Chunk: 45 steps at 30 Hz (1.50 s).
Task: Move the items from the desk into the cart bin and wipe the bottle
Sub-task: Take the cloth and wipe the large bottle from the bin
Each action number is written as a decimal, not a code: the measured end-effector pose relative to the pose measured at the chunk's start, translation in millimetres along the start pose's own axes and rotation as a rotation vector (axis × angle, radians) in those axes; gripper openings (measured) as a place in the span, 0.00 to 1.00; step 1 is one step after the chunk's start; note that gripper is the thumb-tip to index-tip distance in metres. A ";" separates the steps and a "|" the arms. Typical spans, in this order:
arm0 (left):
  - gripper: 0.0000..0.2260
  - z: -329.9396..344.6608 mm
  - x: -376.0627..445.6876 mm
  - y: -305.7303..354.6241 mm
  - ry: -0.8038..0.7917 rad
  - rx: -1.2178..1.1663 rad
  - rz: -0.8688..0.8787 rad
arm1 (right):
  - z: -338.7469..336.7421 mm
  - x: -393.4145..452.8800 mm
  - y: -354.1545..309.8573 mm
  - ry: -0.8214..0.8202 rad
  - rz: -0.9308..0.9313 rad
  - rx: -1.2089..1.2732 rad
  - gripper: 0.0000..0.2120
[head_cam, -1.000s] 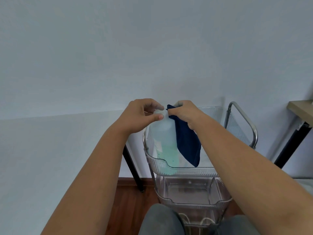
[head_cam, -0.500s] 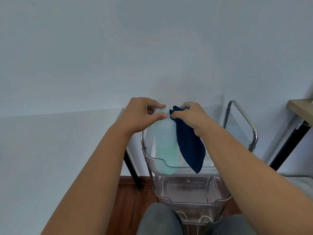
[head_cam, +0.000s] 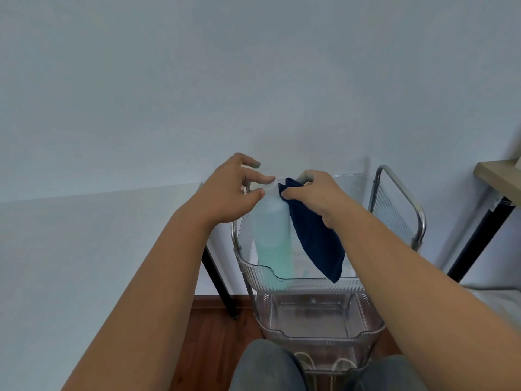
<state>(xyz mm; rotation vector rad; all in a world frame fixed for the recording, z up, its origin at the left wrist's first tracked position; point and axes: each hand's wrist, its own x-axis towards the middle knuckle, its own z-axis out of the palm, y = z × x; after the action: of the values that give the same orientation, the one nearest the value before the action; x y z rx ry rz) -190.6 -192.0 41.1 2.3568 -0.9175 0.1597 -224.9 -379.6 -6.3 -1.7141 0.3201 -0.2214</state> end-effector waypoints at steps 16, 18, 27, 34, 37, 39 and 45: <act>0.09 -0.5 -5.8 2.2 -0.037 -0.218 -0.017 | 9.6 16.2 -18.9 -0.024 0.030 -0.065 0.12; 0.09 -2.8 -5.6 -1.0 -0.062 -0.158 -0.008 | 6.2 11.6 -14.8 -0.021 0.036 -0.049 0.12; 0.07 7.8 -7.4 -11.3 0.190 -0.034 -0.118 | 22.0 -3.7 2.3 0.050 -0.019 0.054 0.13; 0.08 8.9 -5.3 -8.3 0.089 -0.255 -0.093 | 20.5 21.1 -10.6 0.048 0.033 0.024 0.12; 0.11 6.0 -2.8 -7.7 0.031 -0.270 -0.063 | 18.4 25.7 -15.4 0.015 0.043 0.002 0.12; 0.14 3.5 -1.9 -8.7 0.000 -0.247 -0.055 | 16.4 23.1 -13.0 0.016 0.053 0.021 0.13; 0.14 7.2 -5.3 -5.2 0.016 -0.147 -0.047 | 12.3 2.6 6.8 0.045 0.030 0.099 0.12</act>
<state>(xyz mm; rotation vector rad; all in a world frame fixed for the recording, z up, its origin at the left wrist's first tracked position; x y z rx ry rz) -191.9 -190.0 31.1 2.2358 -0.8362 0.0894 -219.0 -370.1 -15.1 -1.6071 0.3623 -0.2506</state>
